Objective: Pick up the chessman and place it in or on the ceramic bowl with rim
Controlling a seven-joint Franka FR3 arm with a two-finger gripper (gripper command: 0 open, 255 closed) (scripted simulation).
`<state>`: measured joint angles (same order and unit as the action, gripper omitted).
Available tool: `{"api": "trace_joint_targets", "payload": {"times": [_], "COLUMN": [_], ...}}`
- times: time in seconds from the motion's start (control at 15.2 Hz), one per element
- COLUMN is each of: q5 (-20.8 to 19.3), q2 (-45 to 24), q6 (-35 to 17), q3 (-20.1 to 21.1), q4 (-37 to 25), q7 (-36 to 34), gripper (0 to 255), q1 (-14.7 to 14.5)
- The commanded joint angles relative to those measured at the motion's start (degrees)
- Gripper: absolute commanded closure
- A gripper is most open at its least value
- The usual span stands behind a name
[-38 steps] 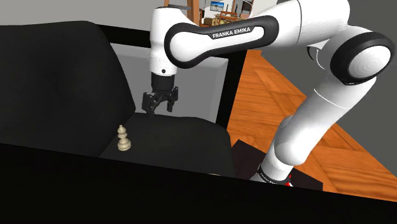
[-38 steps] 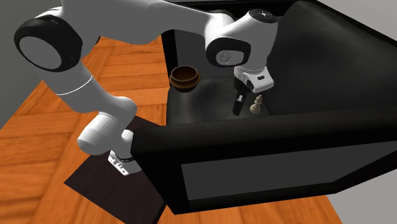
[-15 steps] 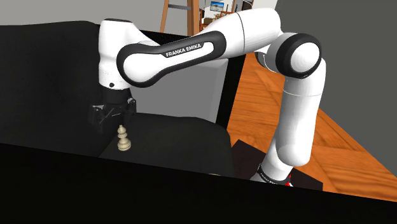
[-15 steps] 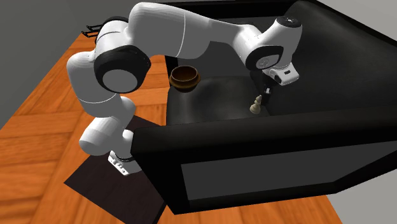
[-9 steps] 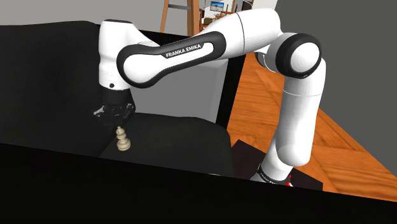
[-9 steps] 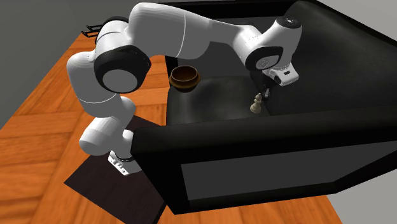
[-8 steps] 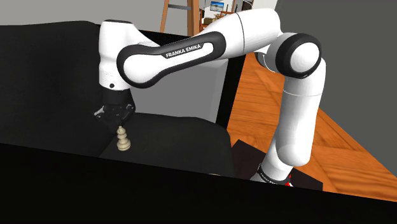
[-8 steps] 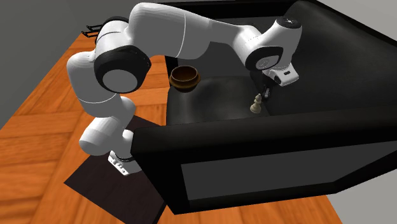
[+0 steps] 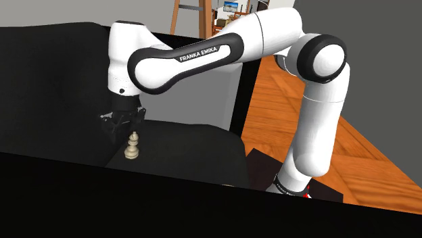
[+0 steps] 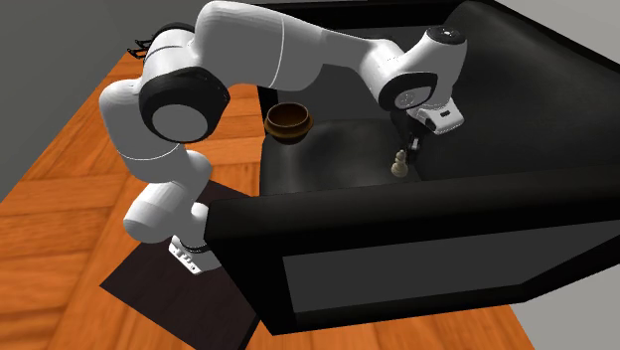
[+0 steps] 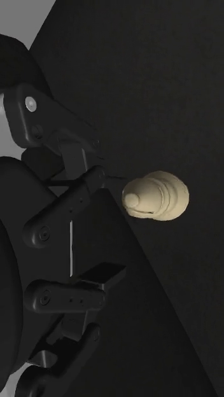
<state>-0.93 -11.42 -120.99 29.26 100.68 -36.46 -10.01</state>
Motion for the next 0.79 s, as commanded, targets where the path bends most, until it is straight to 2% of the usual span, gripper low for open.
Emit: {"api": "trace_joint_targets", "payload": {"times": [0.0, 0.07, 0.13, 0.59, 0.73], "q5": [3.8, 6.7, 7.3, 4.8, 4.8], "q2": [6.4, 10.4, 11.2, 7.2, 7.3], "q6": [-4.8, -7.7, -8.2, -13.3, -13.3], "q3": [0.6, 0.8, 0.6, 0.8, 0.8], "q4": [7.1, 11.4, 12.3, 13.8, 13.8], "q7": [3.3, 5.8, 6.3, 4.6, 4.6], "gripper": [0, 0, 0, 0, 0], "q1": [1.7, 2.5, 2.4, 1.6, 1.6]}}
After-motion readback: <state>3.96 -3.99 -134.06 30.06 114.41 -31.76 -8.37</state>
